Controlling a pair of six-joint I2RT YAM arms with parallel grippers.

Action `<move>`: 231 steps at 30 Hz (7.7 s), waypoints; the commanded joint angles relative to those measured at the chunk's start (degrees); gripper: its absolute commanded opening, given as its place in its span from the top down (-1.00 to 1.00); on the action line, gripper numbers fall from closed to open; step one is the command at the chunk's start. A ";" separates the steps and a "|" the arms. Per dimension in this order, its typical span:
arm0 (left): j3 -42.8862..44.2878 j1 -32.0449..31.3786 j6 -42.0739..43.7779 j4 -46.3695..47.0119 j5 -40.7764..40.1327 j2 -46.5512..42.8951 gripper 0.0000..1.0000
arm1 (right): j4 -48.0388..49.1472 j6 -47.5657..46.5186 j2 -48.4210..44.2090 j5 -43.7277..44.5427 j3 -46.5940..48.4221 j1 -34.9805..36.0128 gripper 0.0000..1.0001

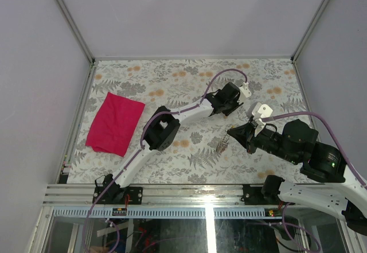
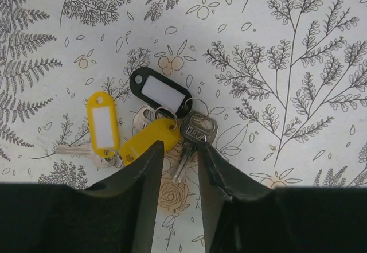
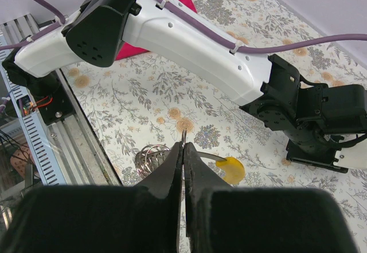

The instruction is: Put the keys on the keyring

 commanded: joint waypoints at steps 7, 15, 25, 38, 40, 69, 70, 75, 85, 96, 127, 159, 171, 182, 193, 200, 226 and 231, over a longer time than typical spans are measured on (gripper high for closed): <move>-8.53 0.04 1.14 4.83 1.66 -3.62 0.83 | 4.35 0.17 0.39 -0.24 0.48 0.26 1.00; -20.32 0.02 -0.39 7.65 5.82 -11.41 1.00 | 4.60 0.19 -0.13 -0.31 -0.09 0.26 1.00; -17.85 0.32 -2.98 9.29 6.92 -13.09 0.53 | 5.09 0.50 -0.97 0.15 -0.45 0.27 1.00; -0.63 0.48 -11.69 10.67 -0.54 -1.44 0.18 | 6.09 0.46 -0.84 0.46 -1.74 0.26 0.99; 0.90 0.47 -13.12 10.50 -1.80 0.05 0.16 | 6.26 0.46 -0.75 0.47 -1.81 0.27 0.99; -3.37 0.25 -15.35 12.06 -3.77 -0.03 0.44 | 7.06 0.85 -0.80 0.35 -2.80 0.26 0.99; -3.85 0.22 -15.22 12.16 -3.72 -0.40 0.50 | 7.06 0.81 -0.76 0.36 -2.77 0.26 0.99; -7.71 0.19 -14.50 12.83 -3.63 -2.85 0.89 | 7.06 0.94 -0.79 0.29 -2.57 0.26 0.98; -25.01 0.18 -14.31 18.03 0.72 -18.66 1.00 | 6.89 1.22 -1.12 0.15 -2.22 0.26 0.99; -58.35 -0.27 -19.71 21.71 10.31 -44.52 1.00 | 5.33 1.52 -3.75 2.01 -2.99 0.26 1.00; -82.91 -12.28 -35.40 21.00 0.92 -65.15 0.48 | 0.97 5.89 -6.70 3.10 -7.42 0.30 1.00; -81.75 -17.88 -23.95 17.02 7.18 -62.12 0.31 | -0.27 7.04 -5.15 1.48 -6.71 0.28 0.99; -81.11 -17.88 -16.77 19.35 10.28 -61.16 0.27 | -0.32 7.20 -4.06 0.68 -6.40 0.28 0.99; -81.07 -17.74 -14.02 21.92 14.02 -58.21 0.27 | -3.13 8.20 -6.18 2.54 -5.48 0.27 0.99; -79.91 -17.10 -11.94 20.65 14.21 -55.45 0.28 | -4.19 8.58 -6.91 3.19 -5.34 0.27 0.99; -79.45 -16.89 -11.58 19.44 14.72 -54.78 0.62 | -4.45 8.78 -7.21 3.21 -5.31 0.29 0.99; -82.78 -13.40 -31.56 27.44 5.83 -57.55 0.93 | -3.45 9.26 -7.35 3.33 -6.27 0.31 0.99; -83.63 -13.47 -33.25 29.42 4.82 -58.49 0.62 | -3.29 9.33 -7.22 2.93 -6.39 0.30 0.99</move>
